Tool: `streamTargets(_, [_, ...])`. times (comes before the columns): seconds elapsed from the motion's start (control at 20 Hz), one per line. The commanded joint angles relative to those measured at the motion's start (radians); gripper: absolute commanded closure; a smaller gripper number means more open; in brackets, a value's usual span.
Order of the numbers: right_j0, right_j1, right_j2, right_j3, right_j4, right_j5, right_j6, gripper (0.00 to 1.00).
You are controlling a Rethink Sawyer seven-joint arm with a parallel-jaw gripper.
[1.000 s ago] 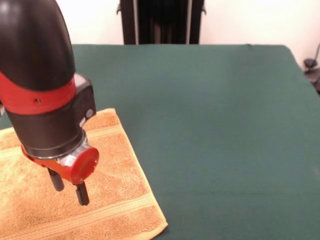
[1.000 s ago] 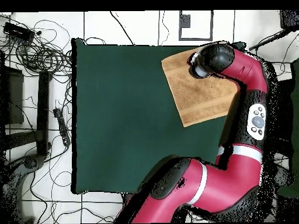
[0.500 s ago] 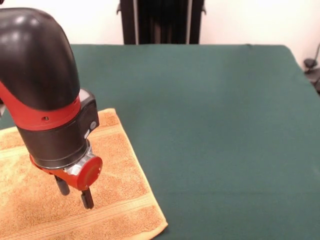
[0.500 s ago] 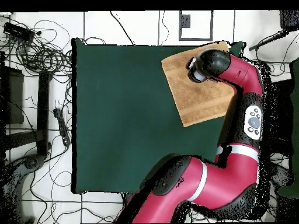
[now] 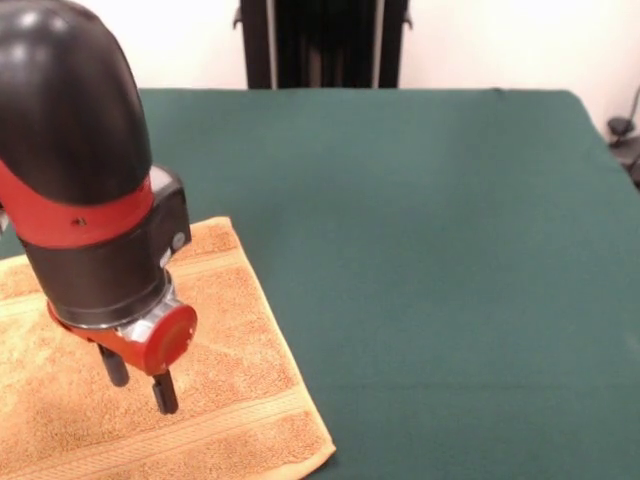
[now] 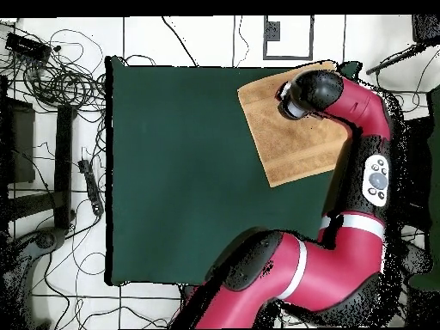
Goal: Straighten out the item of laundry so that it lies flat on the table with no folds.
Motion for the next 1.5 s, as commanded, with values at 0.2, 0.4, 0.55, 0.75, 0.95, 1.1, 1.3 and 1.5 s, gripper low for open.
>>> streamTargets(0.2, [0.04,-0.219,0.083,0.146,0.032,0.269,-0.21,0.0])
streamTargets(0.4, [0.035,-0.216,0.095,0.16,0.023,0.244,-0.209,0.0])
streamTargets(0.55, [0.033,-0.207,0.1,0.165,0.015,0.229,-0.217,0.0])
streamTargets(0.75, [0.028,-0.188,0.109,0.162,0.006,0.209,-0.232,0.0])
streamTargets(0.95, [0.028,-0.176,0.113,0.155,0.001,0.203,-0.238,0.0])
streamTargets(1.1, [0.025,-0.178,0.115,0.166,0.001,0.193,-0.242,0.0])
streamTargets(1.3, [0.023,-0.177,0.116,0.168,0.002,0.19,-0.244,0.0])
streamTargets(1.5, [0.022,-0.167,0.118,0.158,-0.001,0.187,-0.248,0.0])
